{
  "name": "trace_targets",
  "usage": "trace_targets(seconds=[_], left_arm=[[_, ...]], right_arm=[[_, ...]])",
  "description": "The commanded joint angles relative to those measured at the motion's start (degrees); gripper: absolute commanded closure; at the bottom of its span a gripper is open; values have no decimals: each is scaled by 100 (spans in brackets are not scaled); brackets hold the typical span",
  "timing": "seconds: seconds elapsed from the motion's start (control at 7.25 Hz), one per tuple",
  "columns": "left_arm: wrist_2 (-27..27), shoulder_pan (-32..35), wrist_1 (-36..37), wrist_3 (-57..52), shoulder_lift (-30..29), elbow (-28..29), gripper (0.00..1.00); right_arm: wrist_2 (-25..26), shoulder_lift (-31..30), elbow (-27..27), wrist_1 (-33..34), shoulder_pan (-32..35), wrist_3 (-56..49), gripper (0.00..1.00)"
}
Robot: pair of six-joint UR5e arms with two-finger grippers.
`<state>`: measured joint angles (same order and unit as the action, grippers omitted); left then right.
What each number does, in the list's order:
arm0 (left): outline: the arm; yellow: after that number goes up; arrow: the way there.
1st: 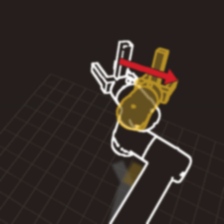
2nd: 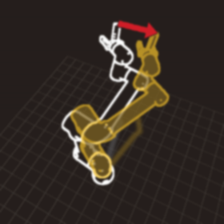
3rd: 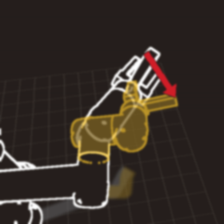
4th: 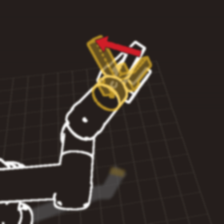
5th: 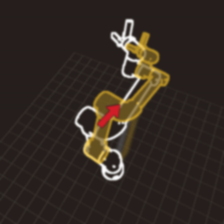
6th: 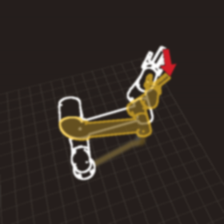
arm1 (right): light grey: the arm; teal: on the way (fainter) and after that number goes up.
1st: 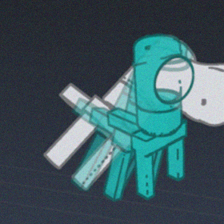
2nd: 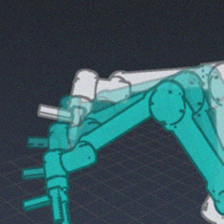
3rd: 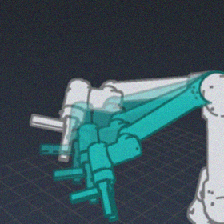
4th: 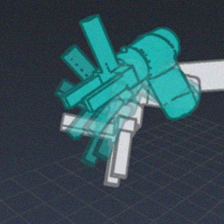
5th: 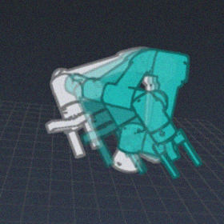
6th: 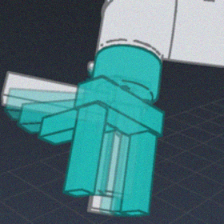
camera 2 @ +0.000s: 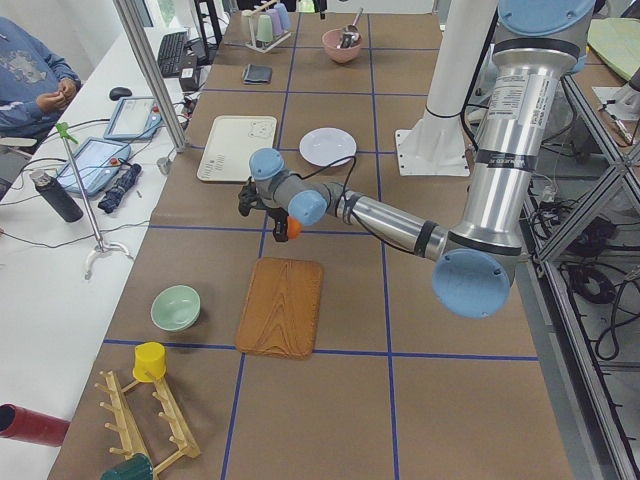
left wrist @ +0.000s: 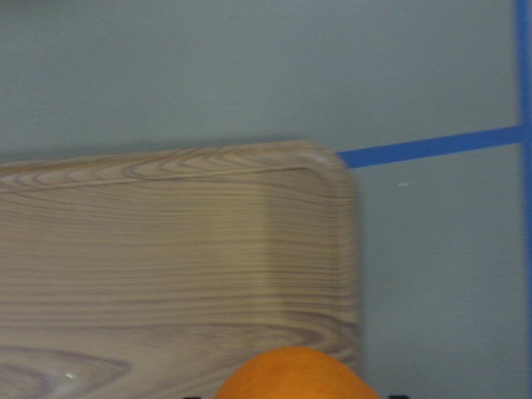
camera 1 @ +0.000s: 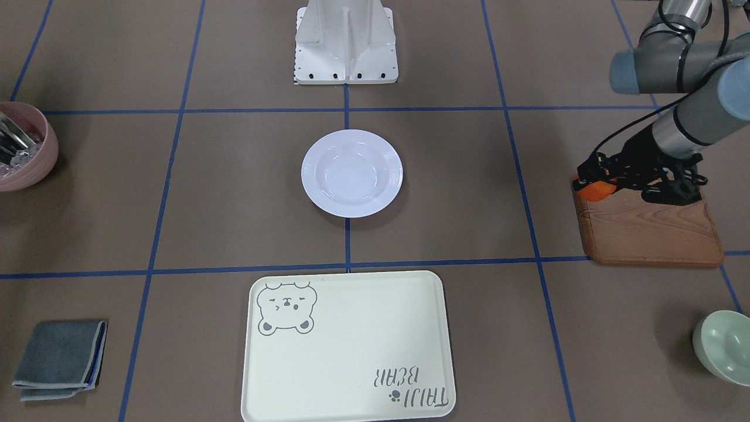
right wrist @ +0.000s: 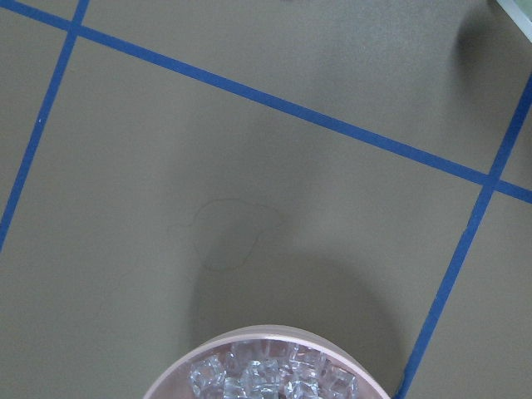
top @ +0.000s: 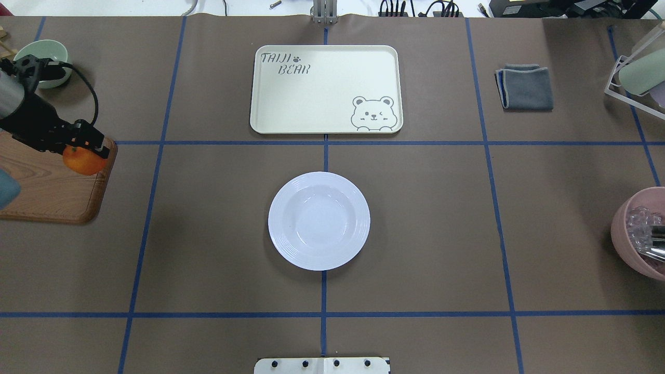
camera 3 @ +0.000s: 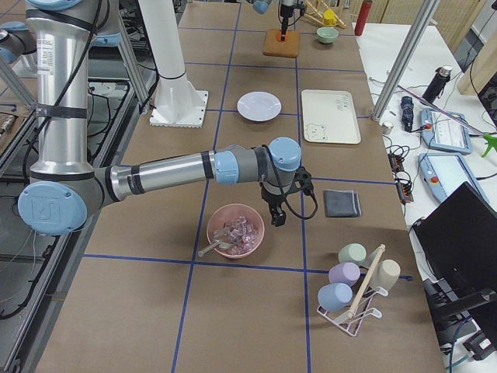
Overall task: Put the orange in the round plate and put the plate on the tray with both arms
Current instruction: 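Carry the orange with the left gripper over the white plate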
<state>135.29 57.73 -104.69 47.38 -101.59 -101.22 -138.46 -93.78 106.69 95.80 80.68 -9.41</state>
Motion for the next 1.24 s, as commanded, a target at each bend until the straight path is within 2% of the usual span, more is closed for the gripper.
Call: trace_targets(seconds=[0.0, 0.28, 0.41, 0.69, 1.1], left_arm=[[-781, -1240, 211, 1906, -937, -293, 100], [-2017, -2322, 1384, 2581, -2087, -259, 100], [-2259, -2745, 1625, 2913, -2546, -128, 100], [-2725, -3064, 1549, 3206, -3460, 887, 100], [-2806, -3118, 1057, 3224, -3701, 1638, 100]], right_arm=[[3, 9, -7, 0, 0, 0, 0], [3, 96, -112, 0, -9, 0, 0], [3, 97, -113, 0, -26, 0, 0], [3, 105, -113, 0, -70, 9, 0], [3, 105, -113, 0, -97, 9, 0]])
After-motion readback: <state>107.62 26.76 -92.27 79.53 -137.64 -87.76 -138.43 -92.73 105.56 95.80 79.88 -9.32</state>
